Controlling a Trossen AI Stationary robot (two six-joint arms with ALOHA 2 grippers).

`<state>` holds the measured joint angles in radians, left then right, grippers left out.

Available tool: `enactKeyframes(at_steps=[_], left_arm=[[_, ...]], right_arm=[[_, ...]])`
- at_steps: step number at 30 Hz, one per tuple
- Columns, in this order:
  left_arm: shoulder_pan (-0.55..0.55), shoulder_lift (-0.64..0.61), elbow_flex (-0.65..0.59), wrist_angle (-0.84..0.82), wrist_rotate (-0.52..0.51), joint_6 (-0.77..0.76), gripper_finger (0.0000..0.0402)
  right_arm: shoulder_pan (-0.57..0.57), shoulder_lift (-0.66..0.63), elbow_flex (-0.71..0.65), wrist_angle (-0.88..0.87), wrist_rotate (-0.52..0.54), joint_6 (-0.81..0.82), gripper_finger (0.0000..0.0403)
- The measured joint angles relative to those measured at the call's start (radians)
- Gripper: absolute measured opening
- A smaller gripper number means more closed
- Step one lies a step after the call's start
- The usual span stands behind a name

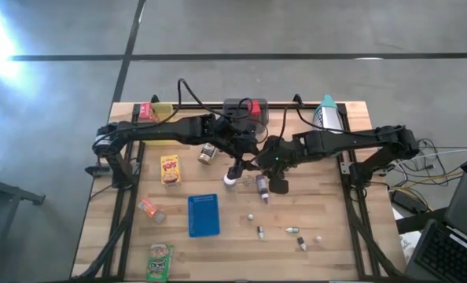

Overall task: Pick & Place Kitchen Items
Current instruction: Put the large red food coloring bottle into the blue bin

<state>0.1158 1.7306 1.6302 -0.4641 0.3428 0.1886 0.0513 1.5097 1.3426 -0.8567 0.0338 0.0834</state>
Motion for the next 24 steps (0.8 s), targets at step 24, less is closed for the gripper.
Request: enactKeyframes(at_steps=[24], left_arm=[[0.000, -0.011, 0.002, 0.021, 0.030, -0.001, 0.0218]], right_arm=[[0.000, 0.000, -0.001, 0.001, 0.000, -0.009, 0.0130]])
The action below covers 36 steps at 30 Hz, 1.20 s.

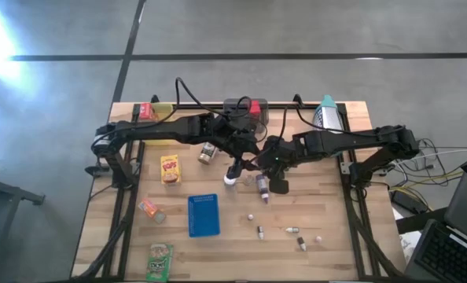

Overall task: Pick & Place Kitchen Items
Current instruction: Put the large red food coloring bottle into the blue bin

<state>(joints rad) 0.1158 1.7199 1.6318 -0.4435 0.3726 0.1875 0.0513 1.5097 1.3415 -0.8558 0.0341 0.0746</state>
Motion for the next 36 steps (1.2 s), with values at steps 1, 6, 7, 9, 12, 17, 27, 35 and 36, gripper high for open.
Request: enactKeyframes(at_steps=[1, 6, 7, 9, 12, 17, 27, 35, 36], left_arm=[[0.000, 0.000, 0.000, 0.000, -0.005, 0.000, 0.0218], [0.000, 0.000, 0.000, 0.000, -0.038, -0.001, 0.0206], [0.000, 0.000, 0.000, 0.000, -0.038, -0.001, 0.0200], [0.000, 0.000, 0.000, 0.000, -0.037, -0.001, 0.0185], [0.000, 0.000, 0.000, -0.002, -0.038, 0.000, 0.0160], [0.000, 0.000, 0.000, -0.005, -0.040, 0.002, 0.0129], [0.000, -0.001, 0.000, -0.012, -0.040, -0.002, 0.0133], [0.003, -0.008, -0.001, -0.075, -0.041, -0.005, 0.0130], [0.004, -0.008, 0.004, -0.095, -0.042, -0.002, 0.0130]], right_arm=[[0.000, 0.000, 0.000, 0.000, 0.000, 0.000, 0.0130], [0.000, 0.000, -0.001, 0.001, 0.003, -0.001, 0.0130], [0.000, 0.000, -0.001, 0.002, 0.003, -0.003, 0.0130], [0.000, 0.000, -0.001, 0.002, 0.003, -0.003, 0.0130], [0.000, 0.000, -0.001, 0.001, 0.002, 0.000, 0.0130], [-0.001, 0.000, -0.001, 0.001, -0.001, 0.002, 0.0130], [0.000, 0.000, -0.001, 0.001, -0.009, 0.000, 0.0137], [0.002, -0.010, -0.001, -0.017, -0.012, 0.016, 0.0196], [0.002, -0.013, -0.001, -0.020, -0.012, 0.022, 0.0204]])
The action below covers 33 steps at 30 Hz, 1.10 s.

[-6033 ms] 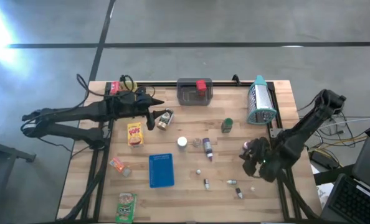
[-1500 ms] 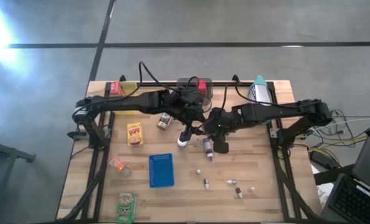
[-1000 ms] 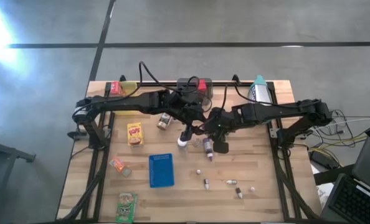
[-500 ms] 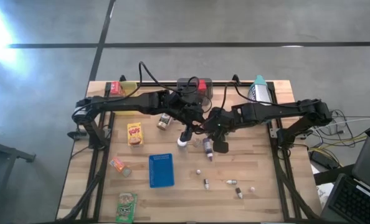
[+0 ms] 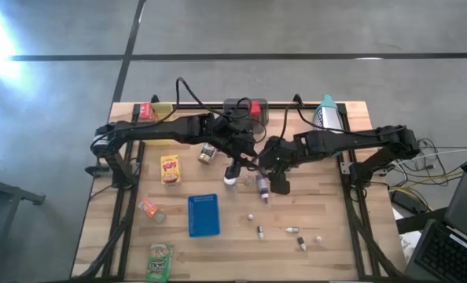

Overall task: Pick & Place Kitchen Items
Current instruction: Put the large red food coloring bottle into the blue bin

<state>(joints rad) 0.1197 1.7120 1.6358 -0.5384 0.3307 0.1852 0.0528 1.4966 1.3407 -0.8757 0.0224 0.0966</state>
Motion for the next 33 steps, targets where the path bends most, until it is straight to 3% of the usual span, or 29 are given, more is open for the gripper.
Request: enactKeyframes(at_steps=[14, 23, 33], left_arm=[[0.001, -0.089, 0.012, -0.228, -0.081, 0.014, 0.0130], [-0.003, -0.168, -0.011, -0.361, -0.151, -0.056, 0.0130], [-0.033, -0.292, -0.174, -0.345, -0.177, -0.144, 0.0131]], right_arm=[[0.004, -0.067, -0.041, -0.092, 0.001, 0.106, 0.0258], [0.004, -0.227, -0.226, 0.037, 0.034, 0.208, 0.0225], [0.003, -0.475, -0.516, 0.295, 0.137, 0.300, 0.0185]])
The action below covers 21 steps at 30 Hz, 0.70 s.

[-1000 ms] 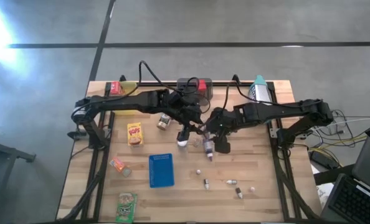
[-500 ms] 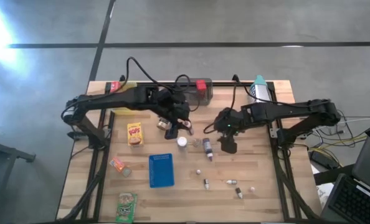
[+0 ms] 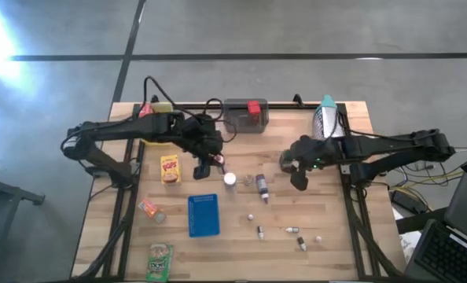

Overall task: Pick & Place Kitchen Items
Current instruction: Put the large red food coloring bottle into the blue bin

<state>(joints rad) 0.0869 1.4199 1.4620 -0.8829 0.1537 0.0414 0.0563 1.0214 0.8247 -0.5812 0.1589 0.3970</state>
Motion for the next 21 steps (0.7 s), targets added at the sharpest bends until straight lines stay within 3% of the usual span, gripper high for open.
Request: enactKeyframes(at_steps=[4, 15, 21], left_arm=[[-0.043, -0.046, -0.070, 0.019, 0.001, -0.015, 0.0131], [-0.240, -0.116, -0.232, 0.135, 0.000, 0.027, 0.0131], [-0.327, -0.106, -0.241, 0.129, -0.085, 0.031, 0.0131]], right_arm=[[0.000, -0.065, -0.065, 0.057, 0.017, 0.001, 0.0170], [0.000, -0.132, -0.116, 0.068, 0.209, 0.003, 0.0117], [0.000, -0.131, -0.118, 0.070, 0.209, 0.003, 0.0086]])
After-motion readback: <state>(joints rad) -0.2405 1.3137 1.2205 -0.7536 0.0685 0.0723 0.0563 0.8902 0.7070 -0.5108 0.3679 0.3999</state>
